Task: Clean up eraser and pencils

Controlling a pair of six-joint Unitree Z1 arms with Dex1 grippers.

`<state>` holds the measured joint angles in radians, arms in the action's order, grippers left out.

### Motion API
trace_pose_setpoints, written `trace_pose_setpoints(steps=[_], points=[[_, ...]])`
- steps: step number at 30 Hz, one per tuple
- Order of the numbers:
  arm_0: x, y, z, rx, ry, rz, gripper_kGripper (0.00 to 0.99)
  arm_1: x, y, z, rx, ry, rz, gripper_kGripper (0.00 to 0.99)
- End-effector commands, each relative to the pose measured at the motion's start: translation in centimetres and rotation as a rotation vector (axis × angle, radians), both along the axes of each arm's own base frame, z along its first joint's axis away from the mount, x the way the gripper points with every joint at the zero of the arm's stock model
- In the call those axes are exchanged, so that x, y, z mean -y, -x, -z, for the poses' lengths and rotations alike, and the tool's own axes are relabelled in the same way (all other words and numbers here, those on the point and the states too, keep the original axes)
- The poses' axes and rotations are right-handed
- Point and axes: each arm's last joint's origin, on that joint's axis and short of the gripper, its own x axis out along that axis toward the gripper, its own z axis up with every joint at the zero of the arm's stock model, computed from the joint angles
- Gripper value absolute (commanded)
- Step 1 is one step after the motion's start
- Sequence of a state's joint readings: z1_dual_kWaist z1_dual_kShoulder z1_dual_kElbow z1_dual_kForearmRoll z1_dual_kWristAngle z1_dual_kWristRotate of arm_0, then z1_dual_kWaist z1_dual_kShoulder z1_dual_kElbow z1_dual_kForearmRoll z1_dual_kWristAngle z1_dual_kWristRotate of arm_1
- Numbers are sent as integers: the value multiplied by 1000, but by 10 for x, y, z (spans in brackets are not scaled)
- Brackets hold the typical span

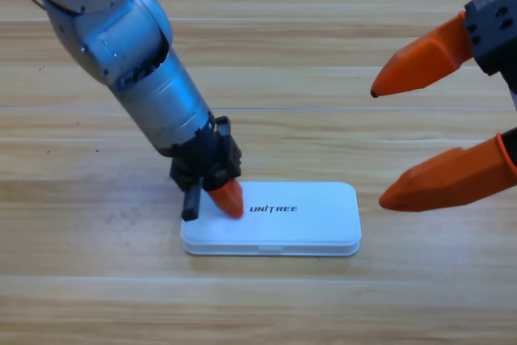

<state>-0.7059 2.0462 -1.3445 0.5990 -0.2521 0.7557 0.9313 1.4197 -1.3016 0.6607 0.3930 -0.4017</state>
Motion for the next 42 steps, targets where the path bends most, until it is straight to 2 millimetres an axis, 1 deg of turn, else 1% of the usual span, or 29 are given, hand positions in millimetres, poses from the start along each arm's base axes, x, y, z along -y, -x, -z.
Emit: trace_pose_setpoints(steps=[1,4,7,8,9,10,11,13,15,18,20,21,22,23,24,25,26,34,42], points=[[-4,18,-33,-21,-40,-2,0,-10,1,12,-31,7,-30,986],[-7,37,-75,4,-12,17,0,-11,1,13,-32,8,-32,986],[-14,68,-134,40,34,46,0,-11,0,13,-33,10,-30,986],[-20,80,-156,55,58,59,0,-11,0,13,-34,11,-32,986],[-30,92,-173,78,90,64,0,-12,0,13,-33,10,-30,986],[-39,102,-186,98,115,68,0,-12,0,13,-33,10,-32,986],[-45,111,-195,106,132,74,0,-12,0,14,-35,12,-32,986],[-54,122,-207,95,152,89,0,-11,0,14,-35,12,-30,986],[-58,126,-213,90,155,95,0,-11,0,14,-35,12,-30,986],[-60,128,-219,94,168,72,0,-12,0,14,-35,12,-32,986],[-61,129,-216,82,152,70,0,-11,0,14,-35,12,-30,986],[-60,128,-212,74,145,77,44,-11,0,14,-35,12,-30,986],[-60,127,-211,79,135,74,322,-11,0,14,-35,12,-30,986],[-60,126,-210,81,127,70,713,-12,0,14,-35,12,-32,986],[-59,125,-209,81,125,66,937,-11,0,14,-35,12,-30,986],[-59,125,-208,84,117,63,979,-11,0,14,-35,12,-30,986],[-58,124,-208,92,117,61,990,-12,0,13,-34,9,-29,986],[-57,123,-205,90,109,58,990,-12,0,13,-35,11,-31,986],[-52,118,-191,44,72,26,990,-13,-1,14,-36,12,-31,986]])
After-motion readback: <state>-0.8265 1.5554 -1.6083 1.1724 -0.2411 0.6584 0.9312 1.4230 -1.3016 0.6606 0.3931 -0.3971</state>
